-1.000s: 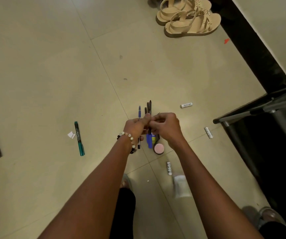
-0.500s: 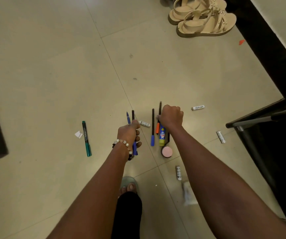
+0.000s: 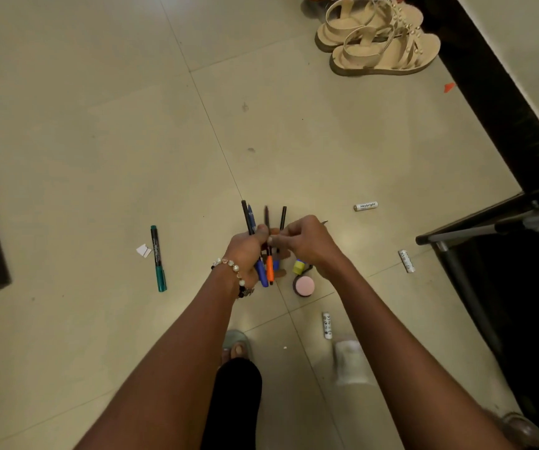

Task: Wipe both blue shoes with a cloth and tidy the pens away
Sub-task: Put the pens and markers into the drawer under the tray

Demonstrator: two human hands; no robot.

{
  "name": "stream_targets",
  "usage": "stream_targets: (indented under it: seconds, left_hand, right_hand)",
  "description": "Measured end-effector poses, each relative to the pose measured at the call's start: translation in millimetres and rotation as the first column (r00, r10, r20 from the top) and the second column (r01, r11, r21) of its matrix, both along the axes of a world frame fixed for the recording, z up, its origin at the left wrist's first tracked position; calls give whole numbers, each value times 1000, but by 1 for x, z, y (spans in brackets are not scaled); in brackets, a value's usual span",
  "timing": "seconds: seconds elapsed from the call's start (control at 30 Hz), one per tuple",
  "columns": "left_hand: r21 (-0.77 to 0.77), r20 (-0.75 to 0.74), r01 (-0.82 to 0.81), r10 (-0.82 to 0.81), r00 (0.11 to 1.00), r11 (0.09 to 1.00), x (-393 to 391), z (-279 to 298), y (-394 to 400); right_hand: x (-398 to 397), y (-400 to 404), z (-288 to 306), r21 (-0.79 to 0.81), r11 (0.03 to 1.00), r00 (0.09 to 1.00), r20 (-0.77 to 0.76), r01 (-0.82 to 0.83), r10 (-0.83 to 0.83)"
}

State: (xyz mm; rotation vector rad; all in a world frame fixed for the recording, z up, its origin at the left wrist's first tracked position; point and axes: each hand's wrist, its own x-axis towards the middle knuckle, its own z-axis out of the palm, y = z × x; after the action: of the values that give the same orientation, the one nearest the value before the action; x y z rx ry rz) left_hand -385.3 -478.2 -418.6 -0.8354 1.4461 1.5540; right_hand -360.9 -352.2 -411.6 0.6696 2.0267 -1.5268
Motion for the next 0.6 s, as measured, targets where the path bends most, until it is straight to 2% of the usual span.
stream_targets:
  seconds: [0.03,0.07,0.1,0.13,0.17,0.2,0.23,0.27,0.3,0.33,0.43,0.47,0.5,0.53,0.6]
  left_hand:
    - [7,-1,12,-12,1000,1000,1,1,-1]
    - [-6,-13,6,-6,1000,1000,0,2,-3]
    - [-39,-27,-13,12,1000,999,-1,1,-5]
    - [-82,-34,-47,45,998,996,-3,0,-9]
    - [-123,-36,-90,87,996,988,-3,-3,-14]
    - [-154,-33,-131,128,991,979,-4,-5,-20]
    - [-170,-26,-162,160,987,972,-4,-8,-27]
    - [-180,-19,-178,177,984,968,-4,-10,-34]
    - [-191,-16,-180,180,984,965,-3,-12,-40]
    - [-200,-17,-178,178,984,964,-3,-14,-45]
    - [-191,-29,-172,169,985,966,-3,-16,-54]
    - [-186,-29,-165,162,986,969,-2,-15,-55]
    - [-182,-27,-158,156,987,971,-2,-14,-56]
    - [-176,-24,-155,153,988,972,-1,-14,-57]
    - [-154,-32,-167,164,986,974,-3,-10,-61]
  right_hand:
    - [4,0,-3,-38,999,1000,-17,18,-18]
    - [5,0,-9,-10,999,998,-47,39,-39]
    - [5,1,-17,105,994,995,-93,30,-20]
    - [4,1,-27,300,953,986,-141,-41,87]
    - [4,-1,-36,512,838,945,-139,-188,298]
    - [5,-4,-43,663,658,842,-75,-357,534]
    - [7,-8,-51,749,461,700,4,-475,714]
    - [8,-12,-57,801,290,563,70,-524,824]
    - [10,-15,-60,831,178,473,112,-526,874]
    - [10,-17,-63,853,125,435,128,-507,891]
    - [5,-19,-67,882,90,411,124,-463,903]
    - [4,-19,-69,895,102,409,94,-433,908]
    - [3,-18,-71,899,154,434,43,-409,900]
    - [2,-18,-70,887,263,492,-48,-379,869]
    - [0,-23,-55,770,591,659,-317,-241,682]
